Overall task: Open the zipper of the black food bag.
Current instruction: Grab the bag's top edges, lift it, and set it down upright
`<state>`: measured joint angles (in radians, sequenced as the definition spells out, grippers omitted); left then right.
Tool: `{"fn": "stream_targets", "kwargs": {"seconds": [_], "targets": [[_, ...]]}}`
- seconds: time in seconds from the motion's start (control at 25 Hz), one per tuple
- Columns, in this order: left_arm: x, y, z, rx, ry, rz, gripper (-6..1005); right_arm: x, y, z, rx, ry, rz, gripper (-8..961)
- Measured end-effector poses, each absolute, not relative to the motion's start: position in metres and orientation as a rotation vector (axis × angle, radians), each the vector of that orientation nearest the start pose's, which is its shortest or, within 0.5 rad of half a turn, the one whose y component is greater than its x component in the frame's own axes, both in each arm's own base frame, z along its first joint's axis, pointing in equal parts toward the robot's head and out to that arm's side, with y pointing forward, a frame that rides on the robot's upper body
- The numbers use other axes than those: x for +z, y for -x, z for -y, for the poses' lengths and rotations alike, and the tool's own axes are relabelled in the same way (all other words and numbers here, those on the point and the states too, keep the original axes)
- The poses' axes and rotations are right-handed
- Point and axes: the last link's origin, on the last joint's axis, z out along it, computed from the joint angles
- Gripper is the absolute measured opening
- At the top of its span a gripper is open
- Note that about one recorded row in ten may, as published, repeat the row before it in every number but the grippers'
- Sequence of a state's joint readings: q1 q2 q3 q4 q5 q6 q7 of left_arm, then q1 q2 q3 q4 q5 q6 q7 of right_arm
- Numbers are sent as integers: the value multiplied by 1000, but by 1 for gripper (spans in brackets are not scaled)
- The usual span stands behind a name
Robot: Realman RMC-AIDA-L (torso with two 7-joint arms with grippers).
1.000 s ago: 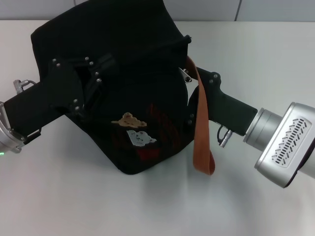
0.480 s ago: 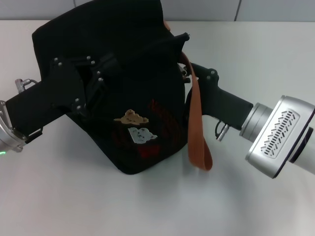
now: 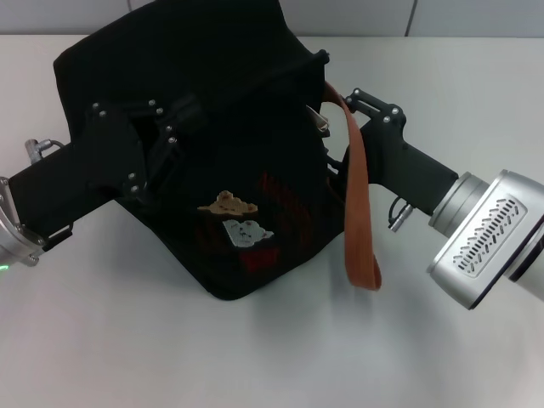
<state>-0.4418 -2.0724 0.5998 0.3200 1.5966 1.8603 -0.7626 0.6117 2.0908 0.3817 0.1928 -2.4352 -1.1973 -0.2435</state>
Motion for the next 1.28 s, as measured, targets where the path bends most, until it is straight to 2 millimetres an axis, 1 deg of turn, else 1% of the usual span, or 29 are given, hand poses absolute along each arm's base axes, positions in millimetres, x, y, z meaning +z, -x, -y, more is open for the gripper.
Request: {"fn": "stream_targets", "kwargs": {"seconds": [0.2,0.4,0.52,0.68,0.92,1.16,1.28], "targets": [[6,253,-278,-1335,2326,125,23,-100,-231,-324,561,2161,400,607],[6,253,-278,-1333,2326,126,23,-102,-240,-312,493,2122,489,607],[6,254,-278,-1332,2325,127,23,-102,-242,-308,477,2108,503,607],[6,253,-278,-1335,2327,124,23,-104,-243,-309,461,2118,505,607],[6,253,-277,-1339,2328,124,23,-111,-237,-313,426,2136,537,607],[6,253,-277,-1341,2327,124,23,-123,-227,-313,361,2118,638,607],[6,254,-276,-1341,2326,126,23,-125,-223,-312,347,2104,675,607]]}}
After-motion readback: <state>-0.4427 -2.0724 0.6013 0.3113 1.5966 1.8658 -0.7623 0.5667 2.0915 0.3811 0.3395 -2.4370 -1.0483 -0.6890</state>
